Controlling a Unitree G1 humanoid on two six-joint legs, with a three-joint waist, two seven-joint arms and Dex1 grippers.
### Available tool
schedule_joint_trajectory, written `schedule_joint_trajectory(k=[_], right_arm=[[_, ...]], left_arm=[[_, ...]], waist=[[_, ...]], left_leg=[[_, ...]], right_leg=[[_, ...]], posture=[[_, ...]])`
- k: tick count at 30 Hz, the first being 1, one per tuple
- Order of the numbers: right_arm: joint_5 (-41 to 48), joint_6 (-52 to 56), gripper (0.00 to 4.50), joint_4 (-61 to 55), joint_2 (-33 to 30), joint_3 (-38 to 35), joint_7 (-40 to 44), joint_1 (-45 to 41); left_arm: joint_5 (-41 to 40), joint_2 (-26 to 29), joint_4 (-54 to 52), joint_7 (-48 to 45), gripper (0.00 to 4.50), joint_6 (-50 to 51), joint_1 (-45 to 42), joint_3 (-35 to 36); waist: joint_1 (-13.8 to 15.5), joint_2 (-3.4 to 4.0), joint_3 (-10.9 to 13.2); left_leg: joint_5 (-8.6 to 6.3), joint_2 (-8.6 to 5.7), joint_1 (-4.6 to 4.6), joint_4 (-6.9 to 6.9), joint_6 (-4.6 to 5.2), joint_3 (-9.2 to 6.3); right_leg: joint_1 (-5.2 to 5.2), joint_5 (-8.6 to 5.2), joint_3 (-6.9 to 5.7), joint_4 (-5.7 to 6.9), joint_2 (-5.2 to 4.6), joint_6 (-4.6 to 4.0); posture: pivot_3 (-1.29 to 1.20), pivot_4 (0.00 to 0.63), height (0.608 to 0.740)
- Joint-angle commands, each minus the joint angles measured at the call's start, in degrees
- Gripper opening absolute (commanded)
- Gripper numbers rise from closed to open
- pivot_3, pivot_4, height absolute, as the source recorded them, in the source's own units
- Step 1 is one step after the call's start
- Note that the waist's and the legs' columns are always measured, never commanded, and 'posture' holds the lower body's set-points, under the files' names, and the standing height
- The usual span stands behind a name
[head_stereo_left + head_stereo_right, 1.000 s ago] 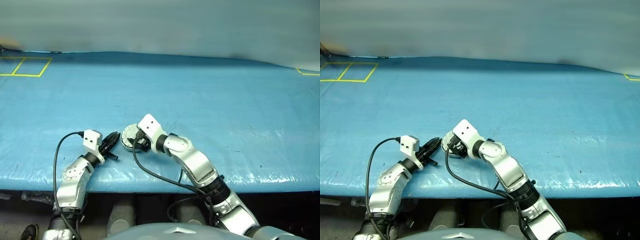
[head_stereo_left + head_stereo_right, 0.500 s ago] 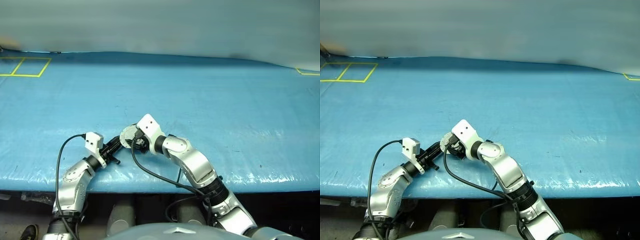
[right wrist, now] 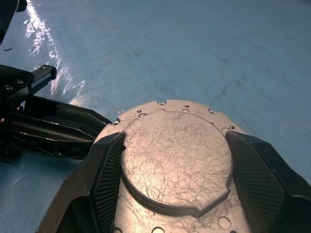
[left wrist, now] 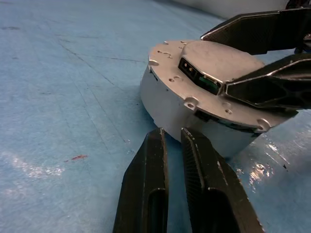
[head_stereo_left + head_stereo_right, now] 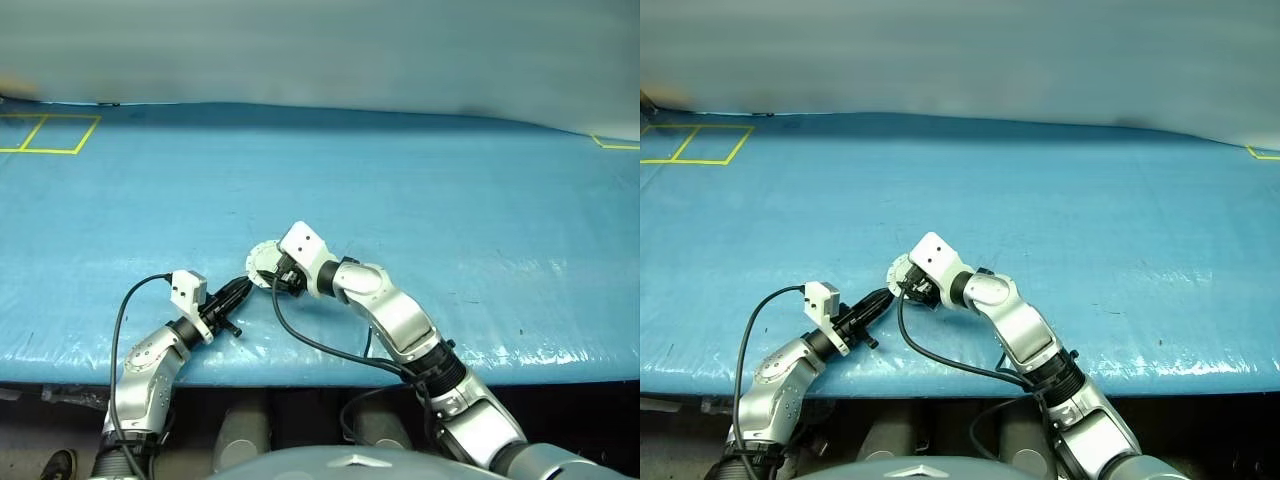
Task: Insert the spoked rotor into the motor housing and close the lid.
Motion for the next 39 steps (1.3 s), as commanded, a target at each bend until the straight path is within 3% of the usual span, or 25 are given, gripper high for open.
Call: schedule_joint_trajectory(k=[1, 14, 25, 39], right_arm=[[0.05, -4.75, 3.01, 0.17, -0.26, 0.38, 2.67, -1.62], [0.53, -9.98, 3.01, 5.91, 1.1, -1.4, 5.46, -2.13], [-0.54, -21.47, 3.01, 12.35, -2.68, -0.91, 14.14, -6.14], [1.02, -27.05, 3.01, 24.31, -0.46, -3.0, 20.14, -8.77]], left_arm=[[-0.23, -0.12, -0.3, -0.41, 0.56, 1.25, 1.58, -1.15], [-1.04, 0.32, -1.05, -0.73, 0.56, 1.58, 3.05, -1.08], [-1.88, 0.53, -1.42, -1.74, 0.56, 2.08, 3.5, -1.06], [-2.57, 1.11, -3.54, -1.25, 0.56, 2.52, 5.74, -0.64]], waist=[[-0.03, 0.0, 0.0], [-0.25, -0.01, 0.0], [-0.26, 0.0, 0.0], [-0.44, 0.0, 0.0]], left_leg=[[-0.01, 0.0, 0.0, 0.0, 0.01, 0.0], [-0.08, 0.03, 0.02, 0.02, 0.0, 0.02], [-0.08, 0.02, 0.02, 0.02, 0.0, 0.03], [-0.08, 0.07, 0.08, 0.03, 0.0, 0.08]], right_leg=[[0.0, 0.0, 0.0, 0.0, 0.0, 0.0], [0.04, -0.03, 0.05, -0.02, 0.08, -0.03], [0.08, -0.03, 0.07, 0.0, 0.11, -0.03], [0.13, -0.02, 0.18, 0.04, 0.19, -0.04]], posture=[[0.0, 0.15, 0.74], [0.0, 0.15, 0.74], [0.0, 0.15, 0.74], [0.0, 0.15, 0.74]])
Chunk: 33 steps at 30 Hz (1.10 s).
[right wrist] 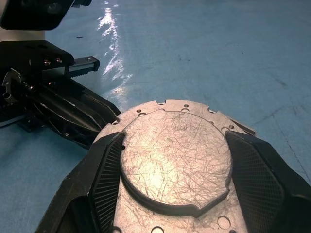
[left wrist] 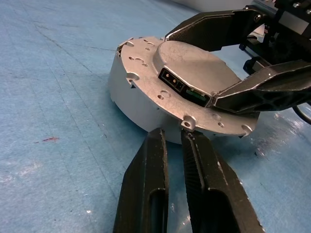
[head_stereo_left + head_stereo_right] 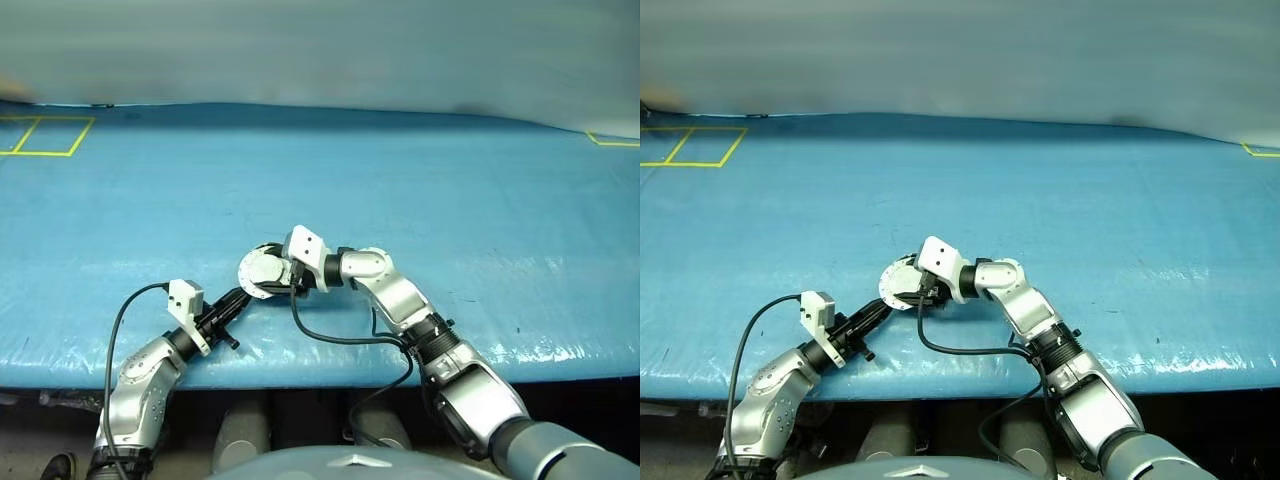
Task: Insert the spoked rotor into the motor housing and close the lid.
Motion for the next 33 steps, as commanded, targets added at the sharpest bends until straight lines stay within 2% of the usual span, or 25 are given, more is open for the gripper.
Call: schedule_joint_trajectory(k=[1, 6, 11, 23, 27, 33], right_arm=[[-0.52, -2.11, 3.01, 0.46, 0.41, -0.97, 0.31, -1.58], [-1.1, -2.04, 3.01, -0.57, 0.33, -1.39, -0.56, -1.59], [-2.42, -0.04, 3.01, 0.72, 0.92, -2.82, -4.8, -2.74], [-3.27, -1.29, 3.01, 9.34, 0.36, -1.85, 1.35, -8.31], [0.04, 2.03, 3.01, 8.99, 2.14, -4.07, 2.5, -7.5], [0.1, 3.56, 3.01, 8.82, 2.95, -5.56, 0.22, -5.74]], left_arm=[[-0.2, 0.09, -0.21, -0.04, 0.56, 1.24, 1.7, -0.56], [-0.67, 0.59, -0.39, -0.2, 0.56, 0.75, 2.69, 0.68], [-0.68, 1.86, -0.34, -0.24, 0.56, 0.31, 3.66, 2.08], [-0.54, 1.26, -1.2, -0.2, 0.56, 0.34, 4.2, 1.05], [-0.58, 1.04, -1.51, 0.15, 0.56, 0.16, 4.58, 1.16], [-0.51, 1.0, -1.49, 0.18, 0.56, -0.18, 5.05, 1.16]], waist=[[-0.04, 0.0, 0.0], [-0.07, 0.0, 0.0], [-0.15, 0.02, 0.01], [-0.19, 0.04, 0.02], [-0.24, 0.05, 0.02], [-0.33, 0.05, 0.02]], left_leg=[[0.0, 0.01, 0.02, 0.0, 0.0, 0.01], [0.0, 0.05, 0.06, 0.0, -0.01, 0.01], [-0.01, 0.16, 0.13, 0.0, -0.03, 0.04], [-0.04, 0.21, 0.32, -0.02, -0.09, 0.1], [-0.04, 0.23, 0.39, -0.02, -0.1, 0.11], [-0.07, 0.24, 0.4, -0.07, -0.13, 0.14]], right_leg=[[0.0, 0.0, 0.01, 0.0, 0.0, 0.0], [0.0, -0.01, 0.02, 0.01, 0.03, -0.02], [-0.01, -0.03, 0.03, 0.05, 0.13, -0.07], [0.06, -0.05, 0.09, 0.08, 0.17, -0.13], [0.11, -0.05, 0.1, 0.09, 0.17, -0.13], [0.09, -0.05, 0.12, 0.09, 0.17, -0.2]], posture=[[0.0, 0.15, 0.74], [0.0, 0.15, 0.74], [0.0, 0.15, 0.74], [0.0, 0.15, 0.74], [0.0, 0.15, 0.74], [0.0, 0.15, 0.74]])
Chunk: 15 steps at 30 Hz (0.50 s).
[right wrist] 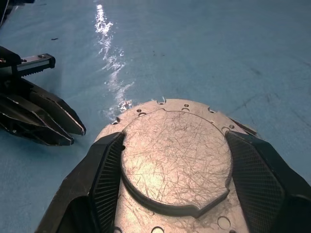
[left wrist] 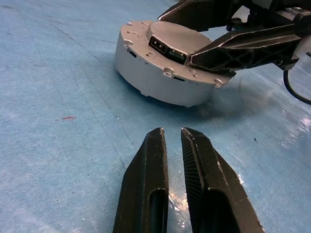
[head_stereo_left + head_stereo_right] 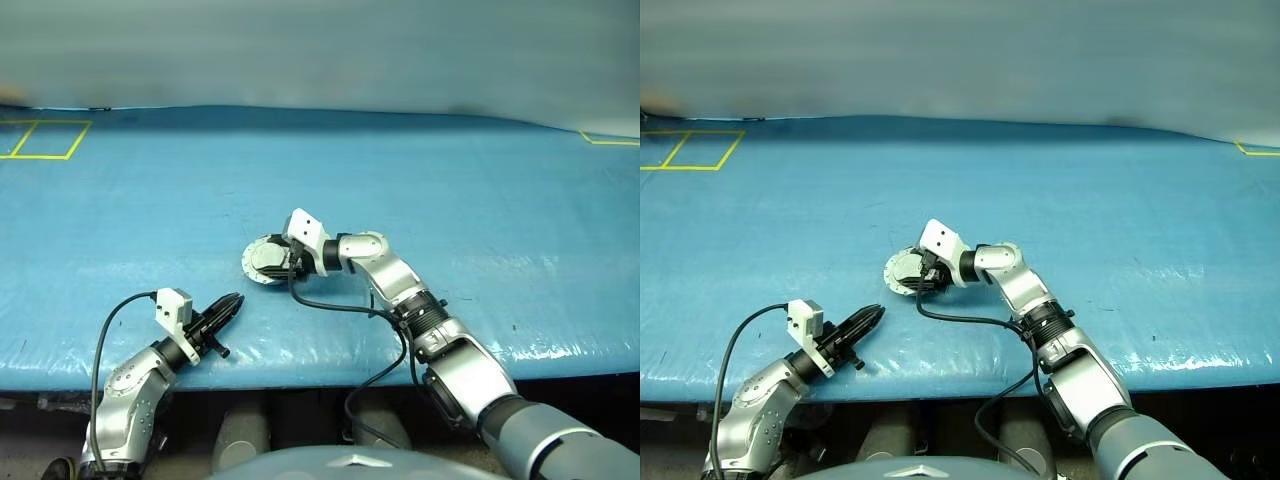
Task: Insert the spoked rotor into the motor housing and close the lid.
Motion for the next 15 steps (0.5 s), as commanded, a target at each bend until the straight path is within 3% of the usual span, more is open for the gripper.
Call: schedule_joint_trajectory(k=[1, 5, 15], right_arm=[[0.94, 1.49, 3.36, -0.77, 0.57, -1.76, -0.86, 0.63], [0.79, 1.83, 4.47, -1.71, 0.57, -1.96, -0.71, 0.95], [-0.46, -1.51, 4.47, -6.93, -0.66, -1.3, -1.07, 2.24]], left_arm=[[0.24, -0.31, -0.09, 0.3, 0.56, 0.63, 1.42, -0.74], [0.45, -0.29, 0.34, 0.27, 0.56, 0.59, 1.01, -0.88], [0.76, -0.31, 0.46, 0.12, 0.56, 0.36, 1.1, -1.03]], waist=[[0.0, 0.0, 0.0], [0.03, 0.0, 0.0], [0.08, 0.0, 0.0]], left_leg=[[0.0, 0.0, 0.0, 0.0, 0.0, 0.0], [0.0, 0.0, 0.0, 0.0, 0.0, 0.02], [0.0, 0.0, -0.01, 0.0, -0.01, 0.02]], right_leg=[[0.0, 0.0, 0.0, 0.0, 0.01, -0.01], [0.0, 0.0, 0.01, 0.0, 0.0, 0.0], [-0.01, -0.02, 0.01, 0.0, 0.01, 0.02]], posture=[[0.0, 0.15, 0.74], [0.0, 0.15, 0.74], [0.0, 0.15, 0.74]])
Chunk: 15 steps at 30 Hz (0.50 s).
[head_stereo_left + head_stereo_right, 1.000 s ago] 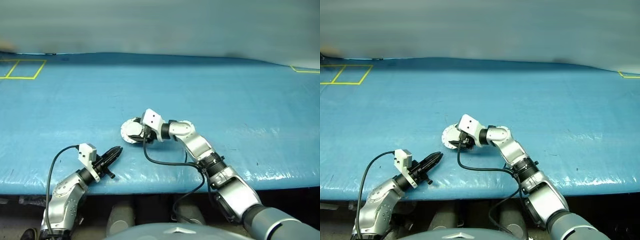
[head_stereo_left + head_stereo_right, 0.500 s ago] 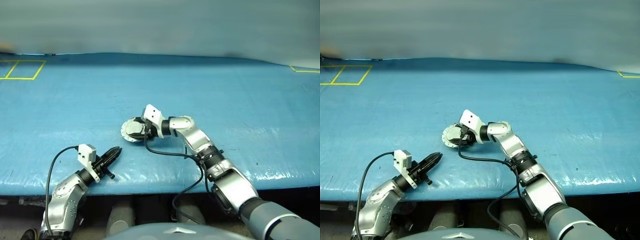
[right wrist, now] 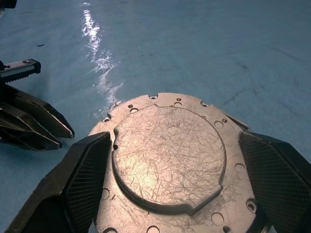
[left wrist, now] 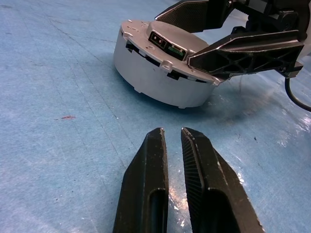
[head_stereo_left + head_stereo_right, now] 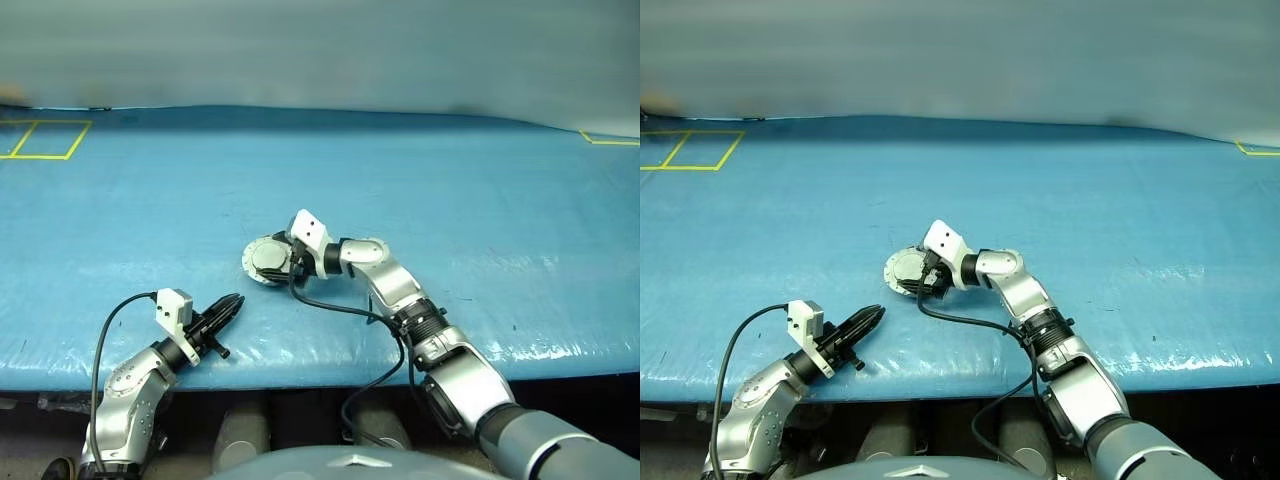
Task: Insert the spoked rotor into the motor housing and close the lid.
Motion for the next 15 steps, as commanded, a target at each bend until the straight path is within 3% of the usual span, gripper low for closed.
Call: schedule_joint_trajectory(k=[1, 8, 15], right_arm=[[0.32, -1.16, 4.47, -5.46, -0.67, -0.25, 0.82, 0.06], [4.17, 2.5, 4.47, -12.11, -2.21, -2.66, 2.26, 0.81], [3.16, 2.9, 4.47, -13.63, -5.0, -4.76, -2.02, 1.92]], left_arm=[[0.51, -0.29, 0.55, 0.12, 0.56, 0.34, 1.22, -0.92], [0.55, -0.45, 0.71, 0.04, 0.56, 0.14, 1.34, -1.06], [0.69, -0.66, 0.78, 0.26, 0.56, -0.09, 1.19, -1.0]], waist=[[0.02, 0.0, 0.0], [0.05, 0.0, 0.0], [0.15, 0.0, 0.0]], left_leg=[[0.0, 0.0, -0.01, 0.0, 0.0, 0.0], [0.0, 0.01, 0.0, -0.02, -0.01, -0.01], [-0.02, -0.01, -0.03, -0.01, -0.03, 0.0]], right_leg=[[-0.01, 0.0, 0.0, 0.0, 0.0, 0.0], [-0.01, -0.01, 0.0, 0.0, 0.01, -0.01], [-0.02, 0.0, 0.0, -0.03, -0.02, -0.03]], posture=[[0.0, 0.15, 0.74], [0.0, 0.15, 0.74], [0.0, 0.15, 0.74]])
